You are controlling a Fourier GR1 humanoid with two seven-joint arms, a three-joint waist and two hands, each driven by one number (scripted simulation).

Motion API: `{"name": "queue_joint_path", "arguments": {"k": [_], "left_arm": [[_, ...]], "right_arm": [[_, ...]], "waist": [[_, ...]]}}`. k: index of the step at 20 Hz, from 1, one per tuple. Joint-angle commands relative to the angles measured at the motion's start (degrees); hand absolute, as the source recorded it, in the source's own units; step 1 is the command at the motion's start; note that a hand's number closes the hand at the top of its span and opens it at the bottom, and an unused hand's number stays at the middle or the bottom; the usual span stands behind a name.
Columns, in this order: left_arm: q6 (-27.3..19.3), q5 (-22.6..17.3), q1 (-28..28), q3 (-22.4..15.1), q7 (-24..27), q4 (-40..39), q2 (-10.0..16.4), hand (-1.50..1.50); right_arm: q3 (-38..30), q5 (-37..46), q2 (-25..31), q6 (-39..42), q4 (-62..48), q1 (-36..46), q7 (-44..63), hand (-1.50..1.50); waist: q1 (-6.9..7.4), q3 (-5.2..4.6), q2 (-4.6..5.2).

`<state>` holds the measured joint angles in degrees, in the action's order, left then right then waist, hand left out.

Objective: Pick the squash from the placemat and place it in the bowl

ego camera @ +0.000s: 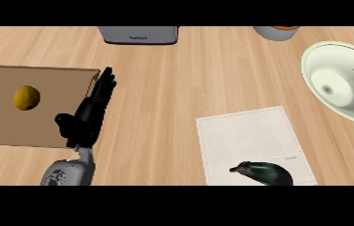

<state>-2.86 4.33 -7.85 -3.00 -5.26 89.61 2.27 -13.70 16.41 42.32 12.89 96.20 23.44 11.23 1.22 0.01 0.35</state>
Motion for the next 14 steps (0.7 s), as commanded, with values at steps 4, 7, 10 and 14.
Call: {"name": "queue_joint_path", "arguments": {"k": [4, 7, 10, 14], "left_arm": [[2.10, -2.26, -0.43, 2.23, -0.05, -0.73, 1.47, 0.00], [1.82, -1.69, 0.03, 1.52, -2.52, 2.59, 1.72, 0.00], [1.06, -0.07, 0.67, -1.05, -0.46, 1.07, -0.45, 0.00], [-1.04, 1.23, -1.80, 0.08, -0.33, -0.36, -0.61, 0.00]], "right_arm": [[0.40, 8.26, -0.71, -6.08, -21.11, 3.61, -13.80, 1.50], [1.06, 11.88, -0.06, -9.30, -33.32, 8.61, -20.03, 1.50], [1.24, 15.41, -1.17, -14.97, -44.83, 11.91, -25.49, 1.50], [1.01, 16.52, -1.77, -16.66, -52.97, 11.29, -31.49, 1.50]], "waist": [[-0.48, 0.01, -0.15], [0.27, 0.04, -0.03], [0.88, 0.08, 0.23], [-0.20, 0.05, -0.03]]}}
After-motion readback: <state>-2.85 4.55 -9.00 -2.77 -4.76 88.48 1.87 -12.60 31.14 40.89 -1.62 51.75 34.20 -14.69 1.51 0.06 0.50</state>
